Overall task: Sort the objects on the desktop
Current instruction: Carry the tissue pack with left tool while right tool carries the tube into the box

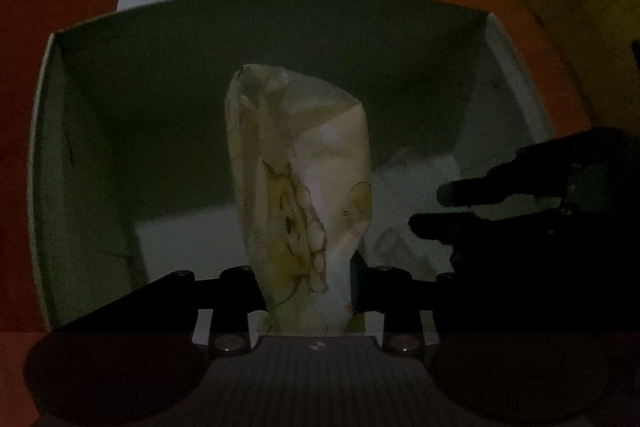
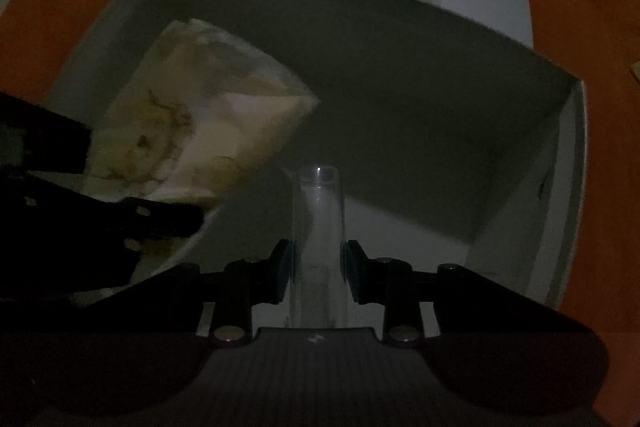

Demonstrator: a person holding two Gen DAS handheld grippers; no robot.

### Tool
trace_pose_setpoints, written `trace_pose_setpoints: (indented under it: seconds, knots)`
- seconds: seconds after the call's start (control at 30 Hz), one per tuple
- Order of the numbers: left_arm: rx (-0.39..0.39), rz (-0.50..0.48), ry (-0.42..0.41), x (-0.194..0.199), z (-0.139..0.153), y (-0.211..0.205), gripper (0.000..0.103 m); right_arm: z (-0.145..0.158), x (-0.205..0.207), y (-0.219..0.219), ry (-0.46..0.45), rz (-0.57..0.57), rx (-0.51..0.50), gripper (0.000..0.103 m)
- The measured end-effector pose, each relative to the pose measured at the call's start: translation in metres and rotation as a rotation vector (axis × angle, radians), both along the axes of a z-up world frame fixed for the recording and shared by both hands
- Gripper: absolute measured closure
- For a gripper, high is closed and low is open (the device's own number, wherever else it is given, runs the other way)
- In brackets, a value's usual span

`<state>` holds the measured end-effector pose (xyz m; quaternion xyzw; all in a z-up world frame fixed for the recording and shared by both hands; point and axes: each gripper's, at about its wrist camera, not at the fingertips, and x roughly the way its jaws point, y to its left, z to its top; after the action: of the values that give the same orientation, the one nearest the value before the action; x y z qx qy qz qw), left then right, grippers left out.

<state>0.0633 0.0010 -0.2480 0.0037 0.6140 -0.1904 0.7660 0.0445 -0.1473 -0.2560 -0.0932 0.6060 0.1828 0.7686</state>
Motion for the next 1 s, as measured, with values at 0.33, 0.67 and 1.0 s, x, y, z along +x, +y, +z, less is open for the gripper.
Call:
trace_pose_setpoints:
  seconds: [0.33,0.67,1.0]
  knots:
    - [0.037,0.007,0.036,0.002,-0.024,0.001,0.076,-0.035,0.008,-0.004,0.033,0.014,-0.039,0.071]
    - [0.052,-0.013,0.028,-0.001,-0.031,-0.007,0.076,-0.054,0.013,-0.001,0.079,0.020,-0.055,0.071]
    - [0.060,-0.022,0.013,-0.004,-0.032,-0.015,0.076,-0.059,0.014,-0.003,0.109,0.017,-0.079,0.071]
